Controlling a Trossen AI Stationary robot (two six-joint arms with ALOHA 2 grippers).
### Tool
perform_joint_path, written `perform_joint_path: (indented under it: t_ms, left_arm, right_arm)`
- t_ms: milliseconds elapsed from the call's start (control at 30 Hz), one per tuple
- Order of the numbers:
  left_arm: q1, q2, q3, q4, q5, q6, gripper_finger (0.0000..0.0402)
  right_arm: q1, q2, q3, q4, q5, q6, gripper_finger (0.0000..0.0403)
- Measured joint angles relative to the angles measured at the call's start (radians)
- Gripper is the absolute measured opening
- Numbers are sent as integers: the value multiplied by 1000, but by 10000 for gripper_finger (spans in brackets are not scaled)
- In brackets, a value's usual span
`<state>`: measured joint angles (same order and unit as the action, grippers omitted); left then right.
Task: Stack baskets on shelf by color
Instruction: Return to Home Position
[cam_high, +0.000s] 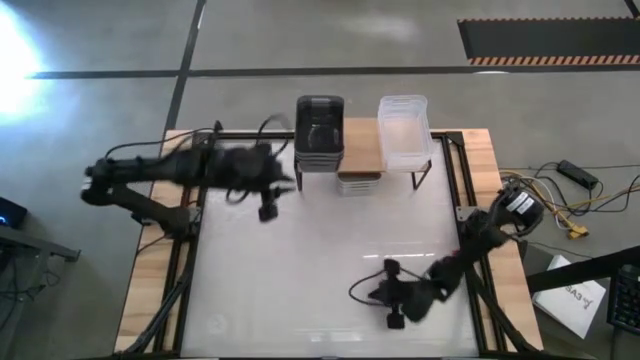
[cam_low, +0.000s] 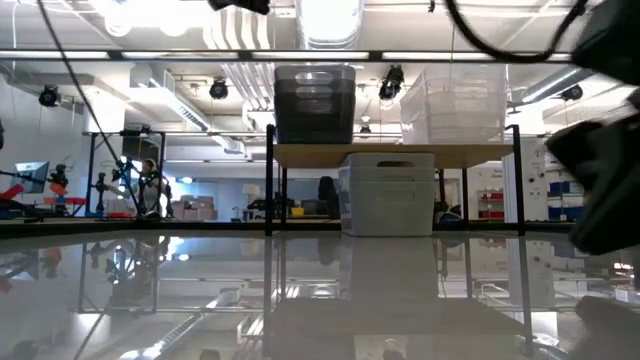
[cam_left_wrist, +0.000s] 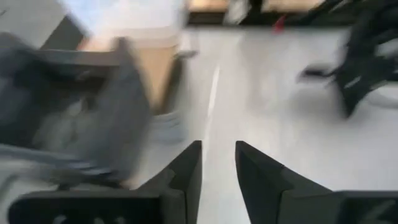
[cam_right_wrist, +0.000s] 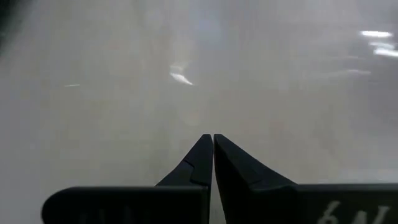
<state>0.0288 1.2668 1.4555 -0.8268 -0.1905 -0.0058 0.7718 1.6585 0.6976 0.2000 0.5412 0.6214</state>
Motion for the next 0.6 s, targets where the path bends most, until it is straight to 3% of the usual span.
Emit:
perform_joint_path:
  t_ms: [133, 300, 433, 600]
  left_arm:
    - [-113, -179, -360, 364, 0, -107, 61]
    - [-187, -323, -681, 702, 4, -196, 42]
    - [-186, -389, -850, 892, 2, -225, 32]
    - [-150, -507, -956, 929, 2, -224, 18]
  right_arm:
    - [-126, -6, -126, 338, -182, -187, 9]
    - [-282, -113, -215, 403, -281, -316, 9]
    - [-394, -293, -272, 403, -385, -409, 9]
    - [-513, -621, -367, 373, -467, -475, 9]
